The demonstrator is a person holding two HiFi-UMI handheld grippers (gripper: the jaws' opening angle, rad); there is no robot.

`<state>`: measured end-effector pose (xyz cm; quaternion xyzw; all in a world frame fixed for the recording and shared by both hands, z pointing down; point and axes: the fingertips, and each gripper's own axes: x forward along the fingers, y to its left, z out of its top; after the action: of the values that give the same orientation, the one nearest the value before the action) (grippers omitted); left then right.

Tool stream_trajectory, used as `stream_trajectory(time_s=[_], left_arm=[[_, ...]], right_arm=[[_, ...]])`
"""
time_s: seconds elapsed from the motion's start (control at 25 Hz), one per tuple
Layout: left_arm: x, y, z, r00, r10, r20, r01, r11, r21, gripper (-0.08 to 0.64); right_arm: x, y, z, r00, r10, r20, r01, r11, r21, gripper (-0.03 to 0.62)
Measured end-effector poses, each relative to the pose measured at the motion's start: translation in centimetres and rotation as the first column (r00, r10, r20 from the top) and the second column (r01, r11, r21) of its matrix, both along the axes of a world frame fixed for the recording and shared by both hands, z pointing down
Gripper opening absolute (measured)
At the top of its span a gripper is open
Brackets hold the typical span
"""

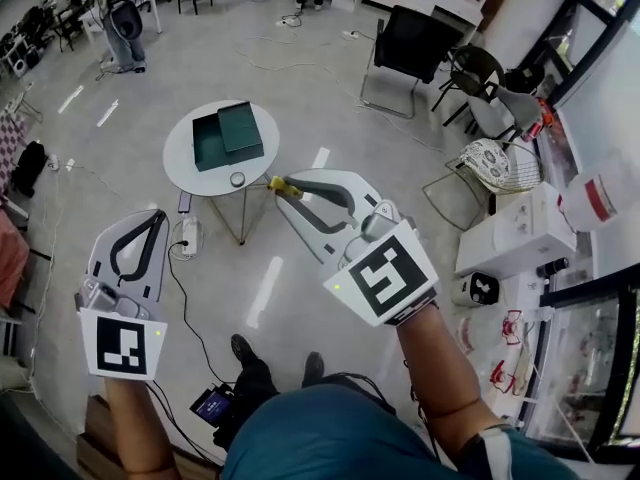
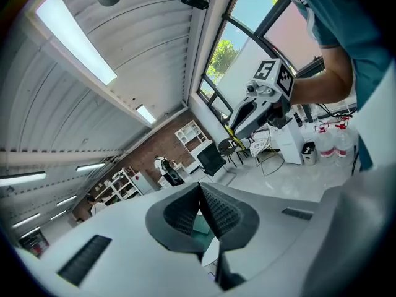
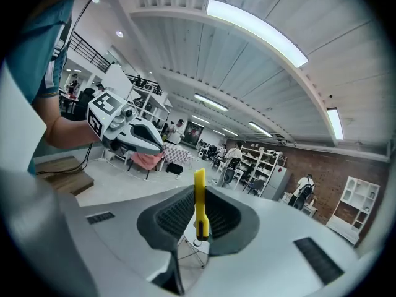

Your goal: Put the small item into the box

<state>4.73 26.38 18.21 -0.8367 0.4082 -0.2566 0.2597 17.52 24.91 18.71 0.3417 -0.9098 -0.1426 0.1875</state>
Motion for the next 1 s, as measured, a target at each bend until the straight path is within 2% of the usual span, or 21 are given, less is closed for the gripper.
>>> stream_trajectory(time_s=[0.36, 0.64, 1.0], left_arm=[[-5.1, -9.0, -0.2, 0.993, 0.116, -0.02, -0.116, 0.993, -0.002, 0.018], [-8.6, -14.1, 0.1, 0.987, 0.16, -0.019, -0.16, 0.987, -0.012, 0.018], [-14.8, -17.7, -0.2, 0.983, 0.182, -0.027, -0.182, 0.983, -0.008, 0.018]], right_arm=[[-5.0, -7.3, -0.4, 0.993, 0.115, -0.015, -0.115, 0.993, -0.001, 0.072], [-8.6, -11.9, -0.4, 0.987, 0.161, -0.017, -0.161, 0.987, -0.006, 0.071], [-14.4, -15.9, -0.8, 0.981, 0.195, -0.021, -0.196, 0.981, -0.011, 0.071]])
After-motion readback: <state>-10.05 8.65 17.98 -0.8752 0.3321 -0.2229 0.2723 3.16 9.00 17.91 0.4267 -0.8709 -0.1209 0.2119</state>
